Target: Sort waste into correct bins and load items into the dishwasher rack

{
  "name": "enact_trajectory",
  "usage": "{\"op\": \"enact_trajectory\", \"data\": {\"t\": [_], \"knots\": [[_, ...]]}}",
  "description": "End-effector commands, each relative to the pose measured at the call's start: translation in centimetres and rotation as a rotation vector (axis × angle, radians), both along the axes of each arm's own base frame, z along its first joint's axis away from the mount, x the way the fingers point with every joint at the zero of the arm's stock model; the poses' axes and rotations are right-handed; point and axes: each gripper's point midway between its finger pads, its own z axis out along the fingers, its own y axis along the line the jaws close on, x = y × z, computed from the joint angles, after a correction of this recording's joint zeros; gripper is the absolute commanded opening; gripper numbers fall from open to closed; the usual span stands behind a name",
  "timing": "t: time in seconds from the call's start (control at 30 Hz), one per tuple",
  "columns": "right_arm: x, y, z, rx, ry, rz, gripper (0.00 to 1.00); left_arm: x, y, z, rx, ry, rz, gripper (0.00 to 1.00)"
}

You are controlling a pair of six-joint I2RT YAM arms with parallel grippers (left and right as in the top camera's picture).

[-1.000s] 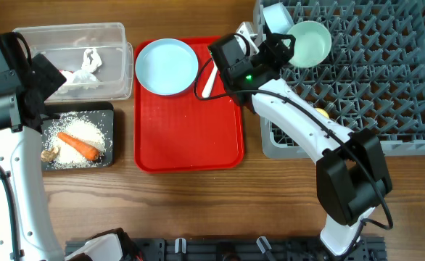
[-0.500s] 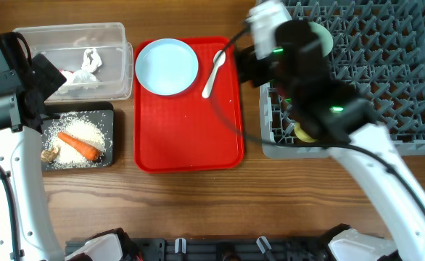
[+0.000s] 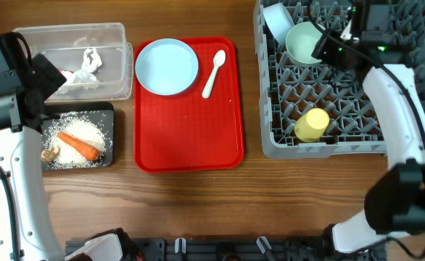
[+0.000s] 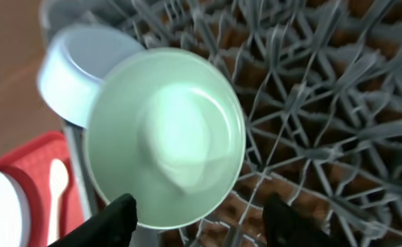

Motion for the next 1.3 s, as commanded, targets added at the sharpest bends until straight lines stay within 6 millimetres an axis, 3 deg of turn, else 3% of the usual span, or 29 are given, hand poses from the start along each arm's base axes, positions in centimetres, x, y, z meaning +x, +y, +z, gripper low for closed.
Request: {"op": "enact_trajectory", "data": {"t": [0.0,0.13,0.27,0.37,0.6,0.87,0.93,1.03,1.07,1.17,1.27], "knots": [[0.1,0.5,-3.1,0.039,0.076,-0.011,0.52,-0.1,0.4,1.0,0.017,-0.02,0.013,1.0],[-0.1,0.2,-4.8,0.024,0.122,-0.022,0.5,-0.2,0.4,1.0,0.017,-0.02,0.014,1.0],[-0.1,-0.4,-5.4,0.009,0.135,-0.062,0.4,-0.1,0.4,1.0,0.017,-0.02,0.013,1.0],[0.1,-0.7,-5.4,-0.008,0.131,-0.069,0.22,-0.1,0.4,1.0,0.017,-0.02,0.013,1.0],[0.9,-1.0,-5.2,-0.018,0.094,-0.08,0.05,-0.1,0.4,1.0,0.017,-0.02,0.013,1.0],[1.1,-1.0,-4.9,-0.022,0.083,-0.075,0.04,-0.1,0.4,1.0,0.017,-0.02,0.013,1.0],[1.2,-1.3,-3.4,-0.053,0.048,-0.056,0.04,-0.1,0.4,1.0,0.017,-0.02,0.013,1.0],[0.9,-2.7,0.8,-0.132,-0.035,-0.093,0.04,-0.1,0.4,1.0,0.017,-0.02,0.013,1.0],[0.3,-3.4,3.0,-0.168,-0.076,-0.116,0.04,-0.1,0.4,1.0,0.017,-0.02,0.013,1.0],[-1.6,-4.4,7.0,-0.252,-0.136,-0.173,0.04,-0.1,0.4,1.0,0.017,-0.02,0.013,1.0],[-3.3,-4.6,9.3,-0.397,-0.157,-0.222,0.04,-0.1,0.4,1.0,0.017,-0.02,0.013,1.0]]}}
